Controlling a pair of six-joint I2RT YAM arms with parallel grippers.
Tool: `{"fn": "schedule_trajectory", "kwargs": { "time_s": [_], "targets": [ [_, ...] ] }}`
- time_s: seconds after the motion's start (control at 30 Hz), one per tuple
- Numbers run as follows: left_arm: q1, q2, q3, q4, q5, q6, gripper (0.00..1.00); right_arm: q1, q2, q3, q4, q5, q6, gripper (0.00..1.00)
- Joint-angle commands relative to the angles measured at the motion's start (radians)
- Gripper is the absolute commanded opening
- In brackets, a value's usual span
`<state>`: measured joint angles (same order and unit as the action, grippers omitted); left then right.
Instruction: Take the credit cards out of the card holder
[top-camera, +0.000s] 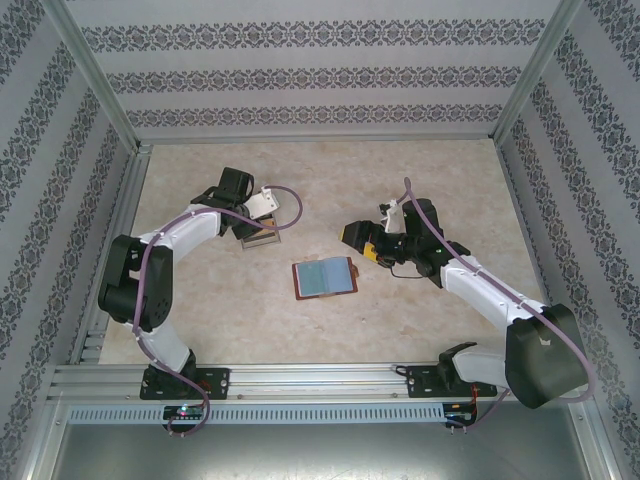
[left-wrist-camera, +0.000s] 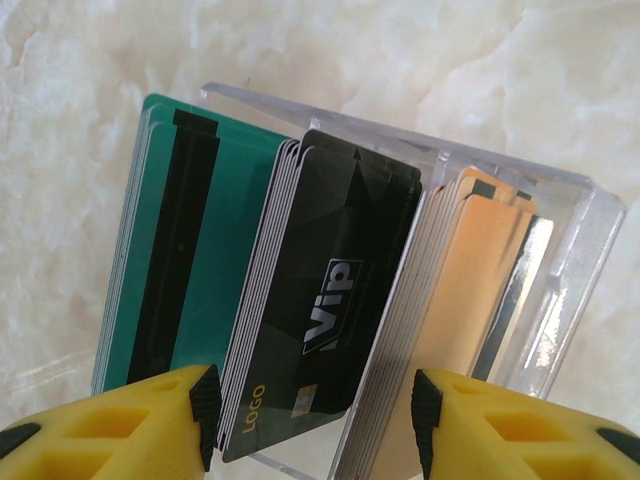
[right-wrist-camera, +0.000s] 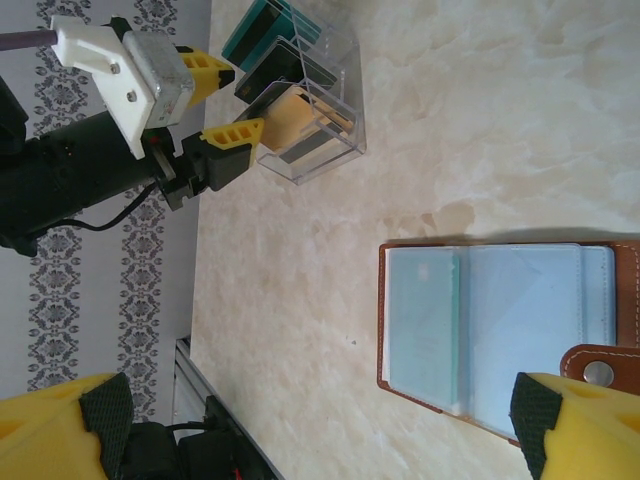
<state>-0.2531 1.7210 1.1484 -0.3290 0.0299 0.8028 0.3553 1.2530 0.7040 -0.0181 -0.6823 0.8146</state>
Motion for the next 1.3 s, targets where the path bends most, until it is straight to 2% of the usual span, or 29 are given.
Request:
{"fn": "schedule_trajectory", "kwargs": {
  "time_s": [0.0,0.47,0.63,0.8,0.97,1.13,1.2,1.27],
  "targets": [
    [0.014,0.009,0.030,0.020,-0.030,-0.020,0.55,-0.003,0.006,0.003,0.017,-0.013,0.000,0.98],
    [0.041,0.056,0.091,0.076,-0.151,-0.101,0.53,-0.001,0.015,-0.003,0.025,-0.013,0.009,0.98],
    [0.043,0.049,0.104,0.058,-0.128,-0.121,0.54,0.001,0.010,-0.004,0.021,-0.011,0.008,0.98],
    [0.050,-0.027,0.089,0.073,-0.109,-0.193,0.55,0.004,-0.002,-0.003,0.002,0.000,-0.007,0.98],
    [0.066,-0.151,0.100,0.033,-0.109,-0.411,0.62,0.026,-0.008,0.009,-0.067,0.063,-0.059,0.96],
    [0.069,-0.245,0.131,-0.126,-0.112,-0.769,0.66,0.079,0.031,0.048,-0.193,0.186,-0.145,0.79],
    [0.071,-0.274,0.132,-0.205,-0.066,-0.928,0.73,0.112,0.062,0.077,-0.246,0.238,-0.182,0.69],
    [0.072,-0.303,0.116,-0.259,0.037,-1.059,0.75,0.146,0.090,0.097,-0.287,0.295,-0.208,0.62]
  ]
}}
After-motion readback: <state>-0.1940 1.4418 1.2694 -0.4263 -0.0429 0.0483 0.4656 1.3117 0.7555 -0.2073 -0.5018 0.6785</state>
